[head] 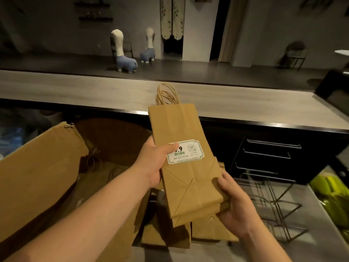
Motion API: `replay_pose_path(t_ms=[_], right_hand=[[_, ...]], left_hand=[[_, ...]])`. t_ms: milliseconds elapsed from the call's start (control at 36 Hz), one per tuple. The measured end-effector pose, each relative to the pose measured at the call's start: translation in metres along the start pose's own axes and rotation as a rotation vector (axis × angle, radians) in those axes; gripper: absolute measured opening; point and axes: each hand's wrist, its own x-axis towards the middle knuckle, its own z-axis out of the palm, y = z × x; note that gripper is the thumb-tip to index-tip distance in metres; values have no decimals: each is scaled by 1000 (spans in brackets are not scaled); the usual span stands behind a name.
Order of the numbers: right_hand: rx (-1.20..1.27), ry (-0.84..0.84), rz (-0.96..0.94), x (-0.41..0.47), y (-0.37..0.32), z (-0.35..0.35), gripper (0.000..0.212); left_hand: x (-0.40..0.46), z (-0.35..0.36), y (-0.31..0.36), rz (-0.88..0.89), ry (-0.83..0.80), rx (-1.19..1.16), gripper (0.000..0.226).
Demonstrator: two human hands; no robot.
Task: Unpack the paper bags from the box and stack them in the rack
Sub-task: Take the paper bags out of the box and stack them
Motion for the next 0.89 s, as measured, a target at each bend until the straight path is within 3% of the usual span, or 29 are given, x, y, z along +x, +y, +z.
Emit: replay_pose_path(t_ms=[83, 167, 333, 472, 583, 750, 889], right_hand=[[190, 199, 29, -14, 20, -2, 52], [191, 324, 53, -23, 36, -12, 26], [24, 536, 18, -23, 41, -26, 38], [-170, 724, -25, -21, 40, -35, 66], [-363, 750, -114, -24, 45, -45, 62], [-391, 727, -244, -38, 64, -58, 44], [-431, 759, -221, -42, 77, -66, 52]], left_hand=[[-5, 11, -19, 12, 8, 73, 33], [-12, 21, -40, 22, 27, 137, 32], [-20, 31, -76, 1, 74, 180, 34], [-23, 35, -94, -15, 118, 193, 37], [-28, 33, -101, -45, 122, 183, 35], [-43, 27, -126, -154, 155, 168, 34], [-42, 26, -142, -219, 181, 180, 37]])
